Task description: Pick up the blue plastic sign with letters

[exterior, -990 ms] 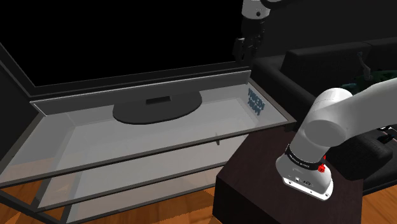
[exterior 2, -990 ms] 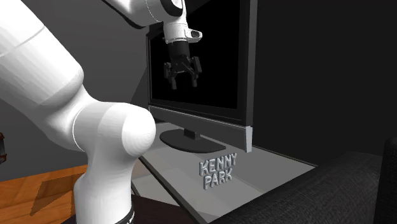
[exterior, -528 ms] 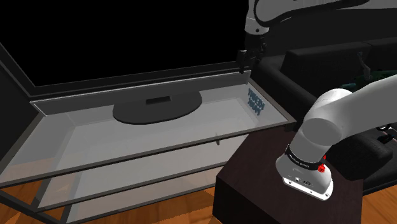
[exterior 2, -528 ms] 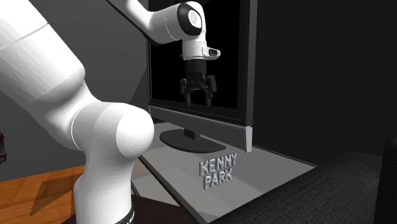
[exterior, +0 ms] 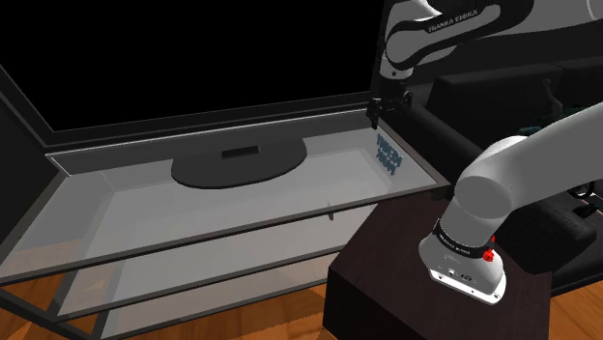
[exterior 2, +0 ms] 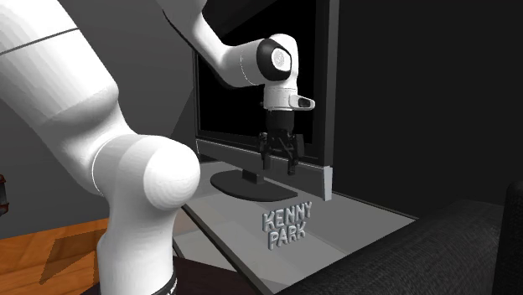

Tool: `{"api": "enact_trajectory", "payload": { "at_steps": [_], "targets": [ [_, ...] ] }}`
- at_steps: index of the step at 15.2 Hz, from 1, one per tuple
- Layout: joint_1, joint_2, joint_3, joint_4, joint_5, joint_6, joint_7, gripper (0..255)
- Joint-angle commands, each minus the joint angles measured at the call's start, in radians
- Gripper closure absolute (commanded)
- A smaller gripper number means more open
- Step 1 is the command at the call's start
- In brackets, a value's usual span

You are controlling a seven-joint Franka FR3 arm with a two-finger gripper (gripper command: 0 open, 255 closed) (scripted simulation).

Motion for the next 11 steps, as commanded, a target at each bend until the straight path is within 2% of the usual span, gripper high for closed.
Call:
{"api": "enact_trajectory", "payload": {
  "at_steps": [1,4,11],
  "targets": [
    [-0.023,0.044,-0.034,-0.025,-0.003,0.053,0.002,0],
    [-0.054,0.111,-0.082,-0.054,-0.003,0.123,0.002,0],
    [-0.052,0.174,-0.099,-0.097,-0.003,0.227,-0.005,0]
  ]
}}
